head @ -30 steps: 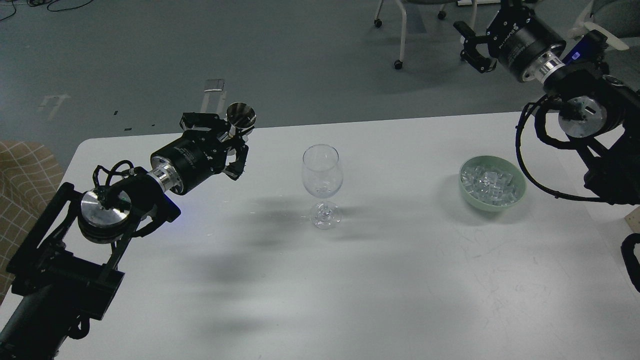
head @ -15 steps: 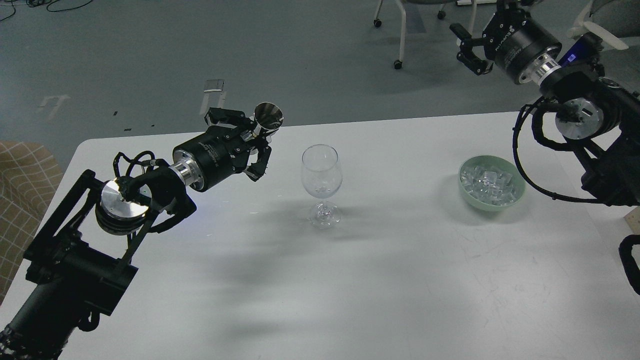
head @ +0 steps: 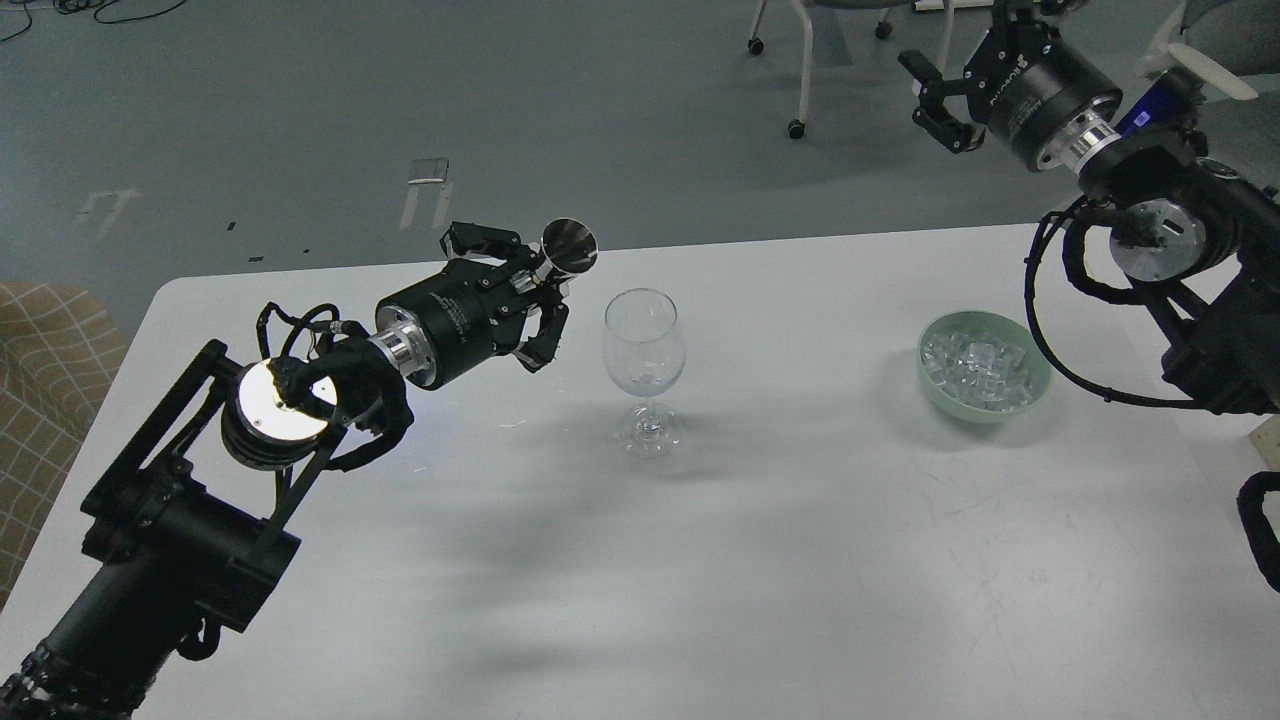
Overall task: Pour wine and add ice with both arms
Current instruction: 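Tilt the jigger over the wine glass rim with the left gripper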
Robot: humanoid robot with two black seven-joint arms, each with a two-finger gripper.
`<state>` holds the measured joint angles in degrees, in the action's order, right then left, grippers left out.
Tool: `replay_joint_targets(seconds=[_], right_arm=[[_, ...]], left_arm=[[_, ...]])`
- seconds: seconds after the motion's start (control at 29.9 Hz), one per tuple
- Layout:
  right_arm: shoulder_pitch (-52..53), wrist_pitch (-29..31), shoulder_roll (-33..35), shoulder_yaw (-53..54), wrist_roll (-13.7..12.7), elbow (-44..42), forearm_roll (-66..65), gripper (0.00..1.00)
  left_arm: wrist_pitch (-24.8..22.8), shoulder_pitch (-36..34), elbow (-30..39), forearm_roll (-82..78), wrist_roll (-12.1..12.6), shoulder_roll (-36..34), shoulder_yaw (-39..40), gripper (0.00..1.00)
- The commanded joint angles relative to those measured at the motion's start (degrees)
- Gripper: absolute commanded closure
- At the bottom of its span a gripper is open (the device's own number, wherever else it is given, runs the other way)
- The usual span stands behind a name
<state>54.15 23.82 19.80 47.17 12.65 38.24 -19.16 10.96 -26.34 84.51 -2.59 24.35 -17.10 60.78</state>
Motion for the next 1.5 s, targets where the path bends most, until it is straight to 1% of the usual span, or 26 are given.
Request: replay_joint_targets(seconds=[0.0, 0.17, 0.87, 0.97, 1.27, 1.47], right_arm=[[-0.01, 0.00, -0.46, 0.03, 0.00, -0.10, 0.00, 0.00], [0.08, 0.00, -0.55, 0.03, 0.00, -0.10, 0.00, 0.00], [-0.01, 0.00, -1.08, -0.06, 0.00, -0.18, -0.09, 0.00], [-0.01, 0.00, -0.99, -0.06, 0.00, -0.18, 0.00, 0.00], [-0.10, 0.00, -0.99, -0.06, 0.09, -0.18, 0.00, 0.00], [-0.19, 0.00, -0.99, -0.06, 0.09, -0.18, 0.00, 0.00]], left_arm=[[0.02, -0.64, -0.14, -1.02, -0.10, -0.04, -0.66, 1.00], [0.02, -0.99, -0.40, -1.71, -0.45, -0.04, -0.75, 1.00], [-0.15, -0.99, -0.40, -8.13, -0.27, 0.75, -1.36, 1.00], [-0.68, -1.17, -0.40, -10.41, -0.27, 0.66, -2.59, 1.00], [-1.21, -1.70, -0.40, -11.04, -0.27, 0.57, -2.77, 1.00], [-3.23, -1.61, -0.40, -14.81, -0.10, 0.57, -2.77, 1.00]])
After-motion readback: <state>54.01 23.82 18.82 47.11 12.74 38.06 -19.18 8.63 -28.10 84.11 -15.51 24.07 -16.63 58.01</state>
